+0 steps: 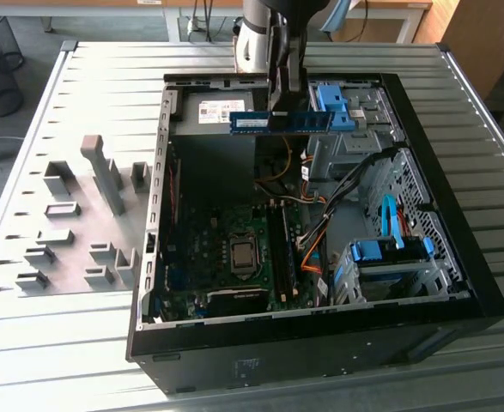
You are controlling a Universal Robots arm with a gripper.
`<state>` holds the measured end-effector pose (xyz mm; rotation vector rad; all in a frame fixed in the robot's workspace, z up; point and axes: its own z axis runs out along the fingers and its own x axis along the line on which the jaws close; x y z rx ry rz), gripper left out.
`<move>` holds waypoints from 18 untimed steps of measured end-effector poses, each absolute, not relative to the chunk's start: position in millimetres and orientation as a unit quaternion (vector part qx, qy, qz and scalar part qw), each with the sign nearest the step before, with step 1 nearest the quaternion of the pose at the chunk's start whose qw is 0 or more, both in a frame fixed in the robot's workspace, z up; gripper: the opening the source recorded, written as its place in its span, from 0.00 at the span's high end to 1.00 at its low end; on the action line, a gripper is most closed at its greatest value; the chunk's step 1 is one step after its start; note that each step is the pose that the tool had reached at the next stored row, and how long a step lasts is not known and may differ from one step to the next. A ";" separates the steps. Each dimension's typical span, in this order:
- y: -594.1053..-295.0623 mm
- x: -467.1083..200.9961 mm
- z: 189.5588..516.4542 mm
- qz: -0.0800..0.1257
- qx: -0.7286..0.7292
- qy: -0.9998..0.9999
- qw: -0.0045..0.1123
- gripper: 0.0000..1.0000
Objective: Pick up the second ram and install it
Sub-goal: 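Pick up the second ram and move it above second insertion slot, then insert the second ram into the second slot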
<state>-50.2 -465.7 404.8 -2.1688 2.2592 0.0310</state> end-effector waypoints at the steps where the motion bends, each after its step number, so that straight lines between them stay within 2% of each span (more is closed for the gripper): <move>1: -465.7 -49.3 404.8 0.010 -0.692 0.721 0.005 0.86; 18: -465.7 -47.1 404.7 0.010 -0.692 0.722 0.005 0.86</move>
